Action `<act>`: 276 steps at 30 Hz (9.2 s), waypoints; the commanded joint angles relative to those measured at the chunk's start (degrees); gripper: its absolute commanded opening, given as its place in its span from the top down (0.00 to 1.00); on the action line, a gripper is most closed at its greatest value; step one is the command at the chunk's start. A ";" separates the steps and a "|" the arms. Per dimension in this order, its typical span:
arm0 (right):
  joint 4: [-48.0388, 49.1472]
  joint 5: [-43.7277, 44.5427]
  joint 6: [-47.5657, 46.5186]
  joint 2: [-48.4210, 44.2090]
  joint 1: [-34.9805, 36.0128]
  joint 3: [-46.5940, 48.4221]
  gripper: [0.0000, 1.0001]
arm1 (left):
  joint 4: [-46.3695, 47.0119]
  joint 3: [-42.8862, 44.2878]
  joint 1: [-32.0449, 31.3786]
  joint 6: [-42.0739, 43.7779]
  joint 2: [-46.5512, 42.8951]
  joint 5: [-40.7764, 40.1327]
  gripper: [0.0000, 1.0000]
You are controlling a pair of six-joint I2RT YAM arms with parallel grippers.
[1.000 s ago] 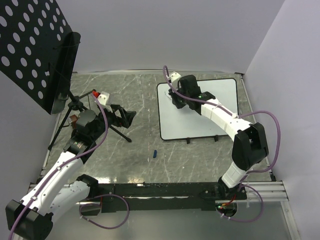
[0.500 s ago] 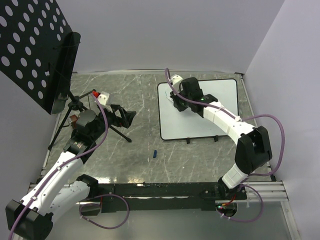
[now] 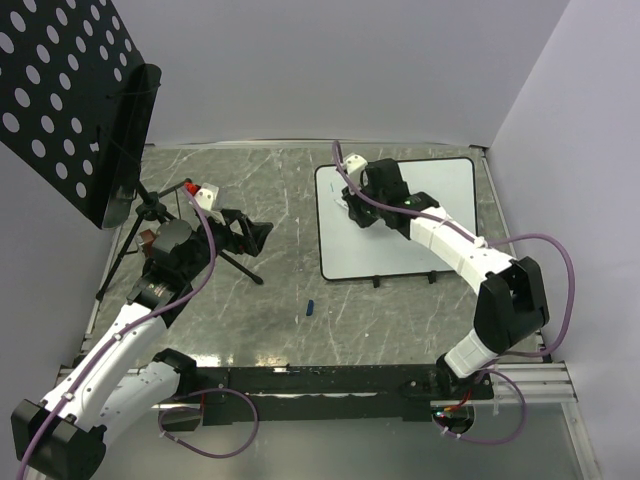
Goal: Write a sentence on the whiteboard
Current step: Write a sentence on the whiteboard, then hold the whiteboard on the whiteboard stand, then write a sentence on the whiteboard.
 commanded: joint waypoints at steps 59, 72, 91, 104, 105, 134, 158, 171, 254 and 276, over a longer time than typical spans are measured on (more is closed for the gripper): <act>-1.56 -28.25 -1.04 -13.29 -11.97 -3.55 1.00 | 38.24 22.59 -0.09 -12.85 63.77 41.77 0.99; -5.18 -16.91 -3.06 -12.24 -8.29 1.91 1.00 | 39.10 17.14 -1.85 -9.58 57.08 37.02 0.99; -5.18 -12.95 -1.75 -6.88 -5.12 6.04 1.00 | 39.01 15.65 -2.29 -8.62 55.76 35.52 0.99; -5.09 -12.95 -1.04 -4.77 -4.59 7.36 1.00 | 38.31 15.73 -2.38 -8.00 55.50 35.70 0.99; -5.00 -12.95 -1.04 -4.50 -4.59 7.53 1.00 | 38.31 15.73 -2.38 -7.91 55.50 35.70 0.99; -7.73 -13.12 -3.06 -6.87 -4.59 1.74 1.00 | 37.87 15.82 -2.38 -7.39 55.32 35.52 0.99; -7.64 -9.52 -3.33 -9.16 -5.20 2.08 1.00 | 37.87 15.56 -2.47 -7.04 55.32 35.61 0.99; -6.58 -10.40 -3.06 -9.51 -6.17 2.26 1.00 | 37.87 15.65 -2.38 -7.12 55.41 35.61 0.99; -7.64 -10.75 -1.66 -6.96 -8.54 3.40 1.00 | 38.04 15.64 -2.47 -7.21 55.76 35.61 0.99; -8.87 -10.58 -2.53 -9.07 -9.16 0.24 1.00 | 37.87 15.82 -2.47 -7.21 55.85 35.52 0.99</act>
